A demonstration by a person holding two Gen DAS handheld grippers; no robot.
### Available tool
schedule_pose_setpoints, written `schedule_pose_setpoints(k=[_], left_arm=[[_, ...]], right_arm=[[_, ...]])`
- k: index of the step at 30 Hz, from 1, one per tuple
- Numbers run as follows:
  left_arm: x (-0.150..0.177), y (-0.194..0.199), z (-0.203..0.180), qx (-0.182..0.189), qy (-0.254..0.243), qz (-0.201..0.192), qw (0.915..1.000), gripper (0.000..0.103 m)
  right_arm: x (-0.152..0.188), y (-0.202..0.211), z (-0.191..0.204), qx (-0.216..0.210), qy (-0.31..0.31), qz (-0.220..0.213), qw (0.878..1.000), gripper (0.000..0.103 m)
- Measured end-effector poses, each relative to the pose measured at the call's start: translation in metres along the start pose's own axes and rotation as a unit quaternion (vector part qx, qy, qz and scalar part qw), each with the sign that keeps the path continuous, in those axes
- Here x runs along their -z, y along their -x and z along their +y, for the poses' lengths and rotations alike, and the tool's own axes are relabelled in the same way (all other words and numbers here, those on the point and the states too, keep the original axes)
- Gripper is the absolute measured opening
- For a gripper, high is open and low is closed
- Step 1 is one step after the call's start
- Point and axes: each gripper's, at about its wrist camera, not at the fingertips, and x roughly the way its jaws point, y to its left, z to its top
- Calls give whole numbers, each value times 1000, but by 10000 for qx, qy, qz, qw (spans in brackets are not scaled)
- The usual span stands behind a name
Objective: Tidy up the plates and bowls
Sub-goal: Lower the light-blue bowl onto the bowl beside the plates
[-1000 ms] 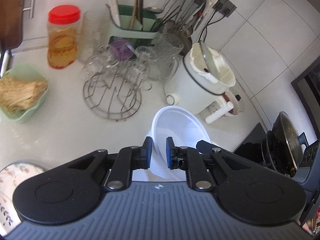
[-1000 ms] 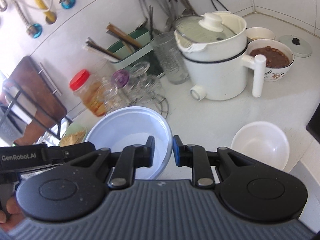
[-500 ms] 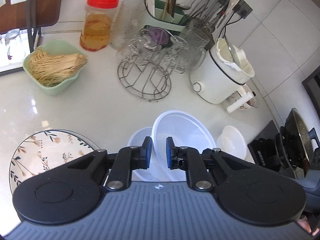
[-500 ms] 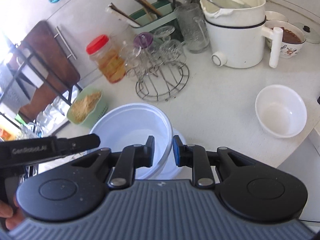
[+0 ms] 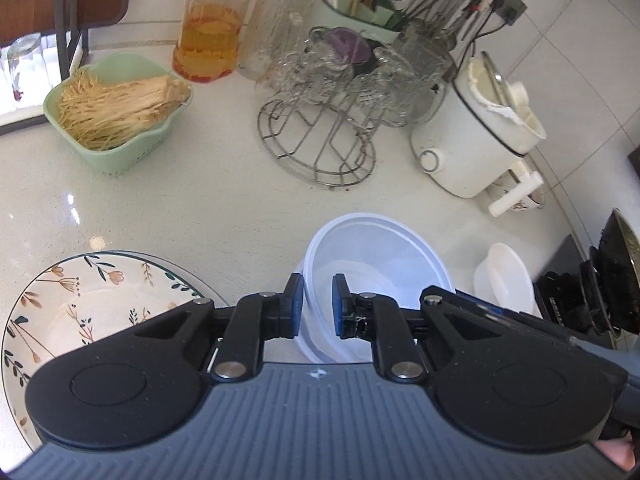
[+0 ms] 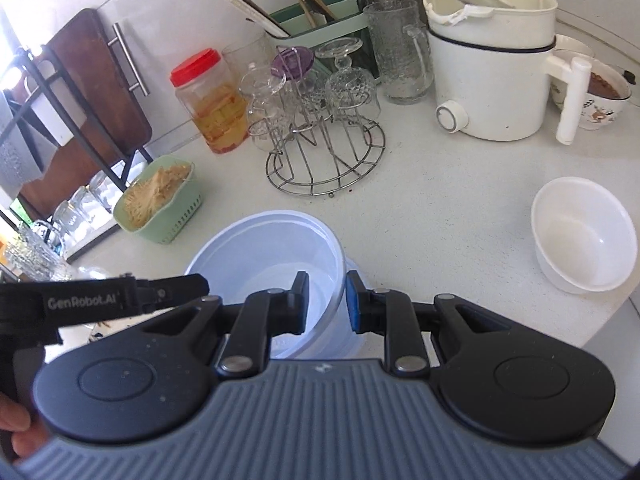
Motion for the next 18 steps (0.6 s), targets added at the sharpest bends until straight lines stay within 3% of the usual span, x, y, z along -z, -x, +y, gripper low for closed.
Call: schedule_pose_setpoints(k=[9, 18], left_arm=[[4, -13, 4, 0, -117, 267, 9996, 17], [-11, 22, 4, -111, -232, 20, 9997, 18]], right_arm=[[5, -6, -2, 121, -129, 8, 9998, 24], [-6, 21, 10, 192, -50, -193, 9996, 25]])
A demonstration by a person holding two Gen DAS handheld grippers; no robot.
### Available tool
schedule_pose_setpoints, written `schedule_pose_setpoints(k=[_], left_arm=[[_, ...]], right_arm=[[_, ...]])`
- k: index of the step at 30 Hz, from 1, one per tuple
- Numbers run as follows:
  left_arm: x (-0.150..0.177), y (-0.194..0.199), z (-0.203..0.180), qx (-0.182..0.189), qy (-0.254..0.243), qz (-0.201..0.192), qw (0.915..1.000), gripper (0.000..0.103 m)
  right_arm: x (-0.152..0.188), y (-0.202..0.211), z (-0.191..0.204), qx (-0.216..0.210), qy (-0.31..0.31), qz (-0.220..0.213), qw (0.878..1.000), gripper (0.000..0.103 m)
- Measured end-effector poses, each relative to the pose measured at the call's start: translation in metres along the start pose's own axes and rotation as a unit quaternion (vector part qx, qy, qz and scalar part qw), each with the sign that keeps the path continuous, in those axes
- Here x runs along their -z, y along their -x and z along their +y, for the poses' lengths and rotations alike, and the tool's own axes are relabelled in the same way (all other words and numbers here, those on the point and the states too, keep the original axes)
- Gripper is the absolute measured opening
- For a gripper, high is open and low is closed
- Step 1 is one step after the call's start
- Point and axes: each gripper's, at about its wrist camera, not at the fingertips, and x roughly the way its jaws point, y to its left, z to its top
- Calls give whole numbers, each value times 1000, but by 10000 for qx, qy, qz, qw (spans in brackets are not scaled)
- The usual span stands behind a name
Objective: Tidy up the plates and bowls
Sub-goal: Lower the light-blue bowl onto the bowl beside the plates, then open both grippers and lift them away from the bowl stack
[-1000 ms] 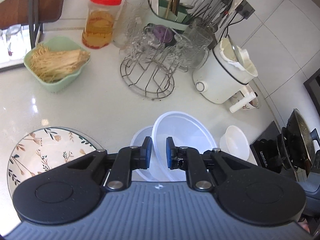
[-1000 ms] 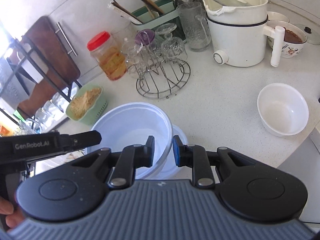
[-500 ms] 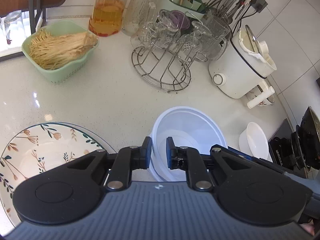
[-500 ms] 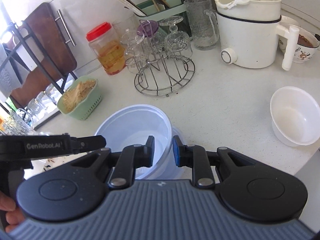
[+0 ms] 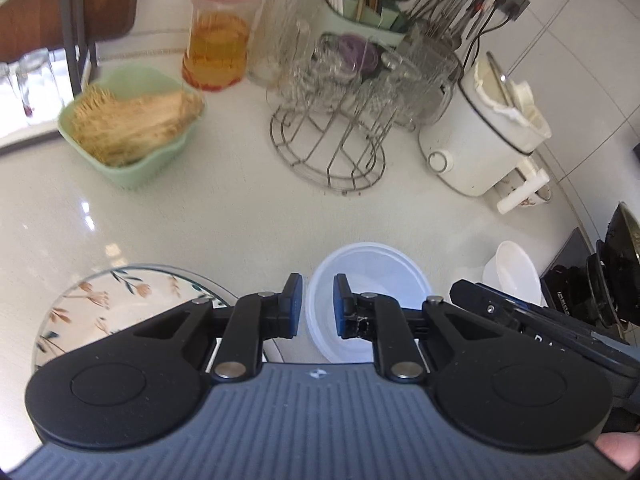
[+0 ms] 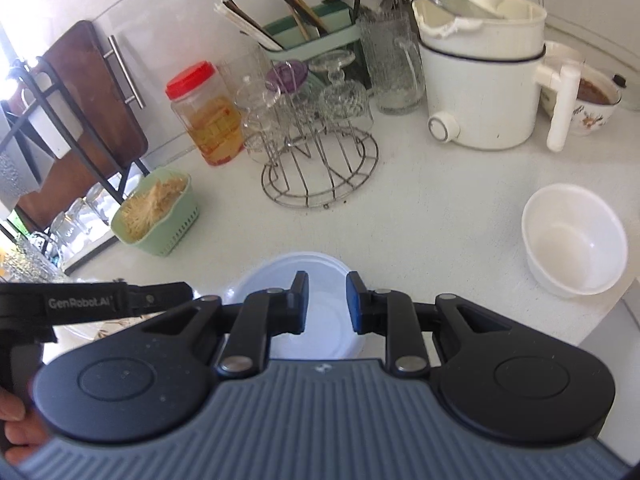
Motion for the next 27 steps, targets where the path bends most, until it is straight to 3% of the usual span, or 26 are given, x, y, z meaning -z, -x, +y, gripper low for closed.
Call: schedule_pose_setpoints(k=[14, 27], left_arm=[[8, 83, -1, -17, -570, -347, 9978, 18], [42, 139, -5, 95, -596, -512, 9969, 18]], right_arm=[[6, 65, 29, 46, -47, -410, 9991, 25], [24, 113, 52, -4, 94, -605, 9981, 25]])
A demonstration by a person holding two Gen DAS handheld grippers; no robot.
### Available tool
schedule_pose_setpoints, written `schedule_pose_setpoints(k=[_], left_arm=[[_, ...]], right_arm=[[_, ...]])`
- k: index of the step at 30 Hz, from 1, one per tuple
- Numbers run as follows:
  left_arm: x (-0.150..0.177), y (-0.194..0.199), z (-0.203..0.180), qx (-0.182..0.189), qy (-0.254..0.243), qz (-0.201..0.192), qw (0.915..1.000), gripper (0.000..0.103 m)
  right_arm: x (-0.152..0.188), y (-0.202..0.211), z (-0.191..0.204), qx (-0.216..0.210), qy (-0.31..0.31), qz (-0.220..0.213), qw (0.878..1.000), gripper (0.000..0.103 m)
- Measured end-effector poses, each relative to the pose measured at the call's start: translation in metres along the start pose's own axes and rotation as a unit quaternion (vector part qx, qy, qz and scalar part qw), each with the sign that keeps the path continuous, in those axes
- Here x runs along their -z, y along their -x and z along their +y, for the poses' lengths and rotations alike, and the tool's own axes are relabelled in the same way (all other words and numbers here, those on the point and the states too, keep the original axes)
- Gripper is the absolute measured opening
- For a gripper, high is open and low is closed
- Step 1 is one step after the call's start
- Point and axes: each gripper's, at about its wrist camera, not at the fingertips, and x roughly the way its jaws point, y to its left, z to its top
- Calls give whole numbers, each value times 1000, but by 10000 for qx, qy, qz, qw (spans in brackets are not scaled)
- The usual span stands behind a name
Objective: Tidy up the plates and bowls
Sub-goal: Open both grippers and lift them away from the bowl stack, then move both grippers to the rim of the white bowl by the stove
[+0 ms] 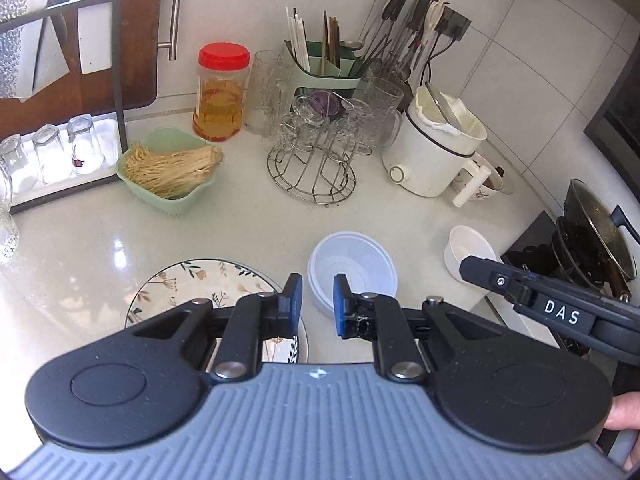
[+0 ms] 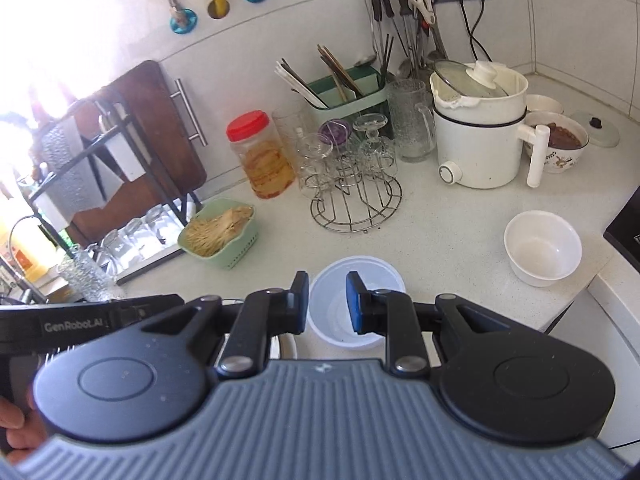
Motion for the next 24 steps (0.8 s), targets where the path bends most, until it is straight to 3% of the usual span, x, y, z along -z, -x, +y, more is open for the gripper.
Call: schedule_pose_setpoints(k=[6, 9, 14, 20, 24], left_arm=[[4, 0, 2, 5, 115, -61, 9999, 18], [4, -4, -7, -222, -210, -170, 9994, 18], [-4, -18, -16, -153, -237, -138, 9995, 18], [-18, -56, -48, -13, -296, 64, 9995, 18], [-30, -84, -83, 158, -519, 129, 9984, 18]], right_arm=[[6, 3, -10, 161, -58, 117, 9998, 25], [9, 3, -18, 258, -69, 163, 9995, 25], [9, -1, -36, 324, -70, 249, 9991, 24], [-1, -14, -71, 447, -255, 298, 9982, 25], [-15, -13, -101, 627, -237, 107, 9977, 25]])
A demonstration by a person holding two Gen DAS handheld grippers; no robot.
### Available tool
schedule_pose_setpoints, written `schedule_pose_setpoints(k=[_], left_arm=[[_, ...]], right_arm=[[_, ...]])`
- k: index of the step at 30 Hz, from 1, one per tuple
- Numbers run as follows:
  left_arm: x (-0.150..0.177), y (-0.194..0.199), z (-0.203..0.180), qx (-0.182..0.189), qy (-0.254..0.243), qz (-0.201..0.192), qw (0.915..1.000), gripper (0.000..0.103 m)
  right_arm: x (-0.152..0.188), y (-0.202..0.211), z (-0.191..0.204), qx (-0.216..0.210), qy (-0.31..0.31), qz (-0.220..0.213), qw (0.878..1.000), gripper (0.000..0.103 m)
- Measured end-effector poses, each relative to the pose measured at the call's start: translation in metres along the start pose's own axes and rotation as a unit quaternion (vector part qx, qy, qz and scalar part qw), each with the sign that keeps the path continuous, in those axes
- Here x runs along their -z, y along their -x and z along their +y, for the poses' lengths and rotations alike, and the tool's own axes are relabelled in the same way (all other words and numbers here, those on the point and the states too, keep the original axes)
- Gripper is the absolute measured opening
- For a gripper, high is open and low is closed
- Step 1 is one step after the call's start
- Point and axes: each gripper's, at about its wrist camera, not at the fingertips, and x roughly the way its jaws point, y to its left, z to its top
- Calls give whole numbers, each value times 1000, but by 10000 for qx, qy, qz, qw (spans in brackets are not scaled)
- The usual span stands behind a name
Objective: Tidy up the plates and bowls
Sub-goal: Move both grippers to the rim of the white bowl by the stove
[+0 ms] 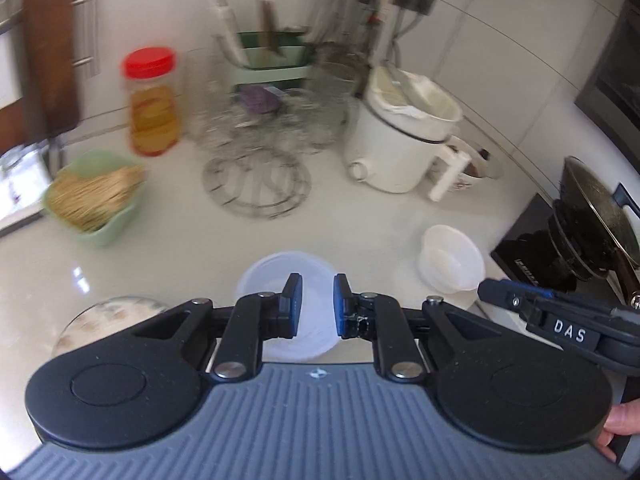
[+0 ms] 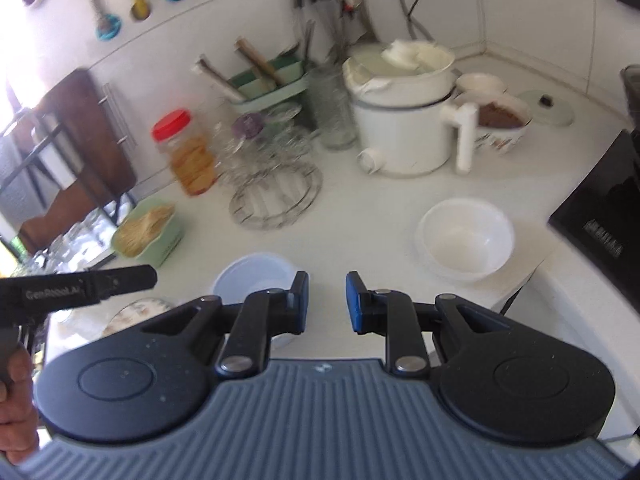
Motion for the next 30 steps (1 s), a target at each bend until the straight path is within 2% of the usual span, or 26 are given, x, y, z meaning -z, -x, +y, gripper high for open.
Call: schedule_pose_setpoints(k=[8, 11, 12, 13, 14, 17, 19, 21, 24, 30], left_arm=[[-38, -63, -58, 258, -148, 185, 9994, 18], [-48, -85, -77, 389, -239, 237, 9987, 18], [-52, -93, -83, 420, -275, 294, 9983, 18], [-55, -99, -88, 434, -318, 331, 9980, 18], [-58, -106, -92, 444, -362, 361, 9977, 18], [-66, -127, -100, 462, -397, 517, 9968, 30], [-70, -142, -105, 457, -466, 641, 9958, 44], [-72, -156, -110, 402, -546, 754, 9948, 51], [-72, -175, -114, 456, -650, 903, 9927, 55], [-70, -209, -114, 520, -584, 1048, 9914, 55]], right_arm=[[-35, -21, -64, 313, -287, 15, 9991, 25], [-50, -30, -85, 275, -316, 80, 9991, 27], [-52, -32, -89, 305, -338, 50, 9990, 32], [-54, -33, -94, 365, -373, 23, 9986, 44], [-56, -36, -99, 400, -422, 11, 9983, 51], [-59, -46, -114, 450, -585, 94, 9972, 50], [-59, -54, -121, 541, -666, 153, 9962, 50], [-57, -62, -129, 618, -746, 205, 9951, 50], [-52, -74, -136, 724, -771, 348, 9938, 50], [-44, -90, -144, 808, -773, 424, 9928, 49]])
